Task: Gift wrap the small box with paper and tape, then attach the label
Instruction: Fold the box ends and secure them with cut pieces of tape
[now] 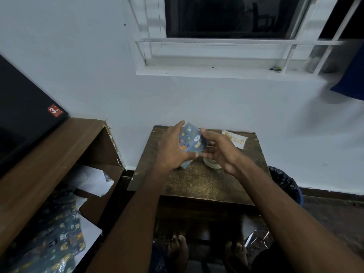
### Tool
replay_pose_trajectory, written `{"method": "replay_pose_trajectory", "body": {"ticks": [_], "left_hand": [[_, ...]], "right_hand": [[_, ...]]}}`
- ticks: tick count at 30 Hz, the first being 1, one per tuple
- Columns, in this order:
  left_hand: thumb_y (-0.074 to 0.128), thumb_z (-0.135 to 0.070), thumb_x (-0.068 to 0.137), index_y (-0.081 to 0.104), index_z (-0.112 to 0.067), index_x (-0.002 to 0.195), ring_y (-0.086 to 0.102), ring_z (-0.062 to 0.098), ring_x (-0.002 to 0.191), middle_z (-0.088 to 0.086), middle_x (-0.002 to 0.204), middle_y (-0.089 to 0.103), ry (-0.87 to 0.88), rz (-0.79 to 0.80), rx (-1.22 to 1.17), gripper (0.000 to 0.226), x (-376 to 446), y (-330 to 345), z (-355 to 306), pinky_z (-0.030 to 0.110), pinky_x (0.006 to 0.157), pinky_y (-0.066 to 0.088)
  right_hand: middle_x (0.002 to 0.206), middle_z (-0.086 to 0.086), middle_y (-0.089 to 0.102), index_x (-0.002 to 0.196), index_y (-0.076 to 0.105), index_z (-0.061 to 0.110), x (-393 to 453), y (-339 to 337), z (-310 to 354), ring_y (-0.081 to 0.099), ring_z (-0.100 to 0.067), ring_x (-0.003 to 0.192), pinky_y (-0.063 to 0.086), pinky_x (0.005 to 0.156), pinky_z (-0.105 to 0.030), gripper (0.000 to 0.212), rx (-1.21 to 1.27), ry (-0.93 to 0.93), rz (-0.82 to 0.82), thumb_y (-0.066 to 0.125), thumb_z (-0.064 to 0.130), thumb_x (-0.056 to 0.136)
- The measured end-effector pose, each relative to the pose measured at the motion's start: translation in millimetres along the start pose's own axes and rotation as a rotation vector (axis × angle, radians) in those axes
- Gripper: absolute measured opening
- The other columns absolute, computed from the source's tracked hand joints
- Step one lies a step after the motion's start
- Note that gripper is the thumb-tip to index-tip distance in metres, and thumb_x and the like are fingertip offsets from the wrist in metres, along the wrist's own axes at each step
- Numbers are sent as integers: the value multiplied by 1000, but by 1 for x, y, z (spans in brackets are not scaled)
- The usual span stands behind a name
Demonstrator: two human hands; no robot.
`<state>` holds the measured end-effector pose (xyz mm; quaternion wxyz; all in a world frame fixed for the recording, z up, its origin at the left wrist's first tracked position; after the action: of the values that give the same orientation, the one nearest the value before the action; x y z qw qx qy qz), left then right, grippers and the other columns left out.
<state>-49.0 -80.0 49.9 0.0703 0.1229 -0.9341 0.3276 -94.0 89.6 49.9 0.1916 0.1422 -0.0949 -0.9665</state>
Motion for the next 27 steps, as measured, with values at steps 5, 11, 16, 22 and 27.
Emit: {"method": "replay_pose_trajectory", "body": {"ticks": [5,11,16,22,27], "left_hand": [[93,-63,61,41,-28,159,50,18,134,-3,144,56,158,-11,180,116,-2,-1,-14,54,114,37],[82,-54,74,64,-26,141,65,9,112,-9,127,67,148,0,45,75,-7,-5,-14,45,101,56],[77,-28,85,75,-21,130,71,4,102,-9,118,76,162,-92,5,45,-9,-14,-23,26,87,59],[68,-12,100,79,-14,124,74,4,101,-4,115,79,134,-175,-58,27,-8,-19,-21,33,84,64],[90,-29,73,59,-26,148,66,9,117,-8,134,67,142,116,-15,81,-10,-8,-19,40,99,58]], "right_hand": [[113,-19,69,107,71,0,0,-8,-1,72,-27,85,63,71,-37,23,45,46,-67,76,14,89],[104,-17,66,94,66,6,5,-15,-5,66,-28,90,62,87,-48,9,68,40,-109,61,7,86],[104,-15,67,100,66,5,5,-16,-6,68,-27,89,63,87,-47,15,54,44,-84,60,7,86],[106,-15,65,99,63,6,4,-16,-7,65,-29,95,62,91,-50,12,58,67,-67,59,8,88],[107,-17,64,98,63,6,6,-20,-6,63,-31,98,63,83,-46,13,110,64,-122,57,7,86]]}}
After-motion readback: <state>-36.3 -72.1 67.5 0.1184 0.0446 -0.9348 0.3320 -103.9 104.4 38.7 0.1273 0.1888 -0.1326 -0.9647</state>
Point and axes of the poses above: each hand's wrist, its own x-axis towards the middle knuckle, its own y-axis out of the palm, z = x × y, the point moved 4 cm from there along x, towards the middle knuckle
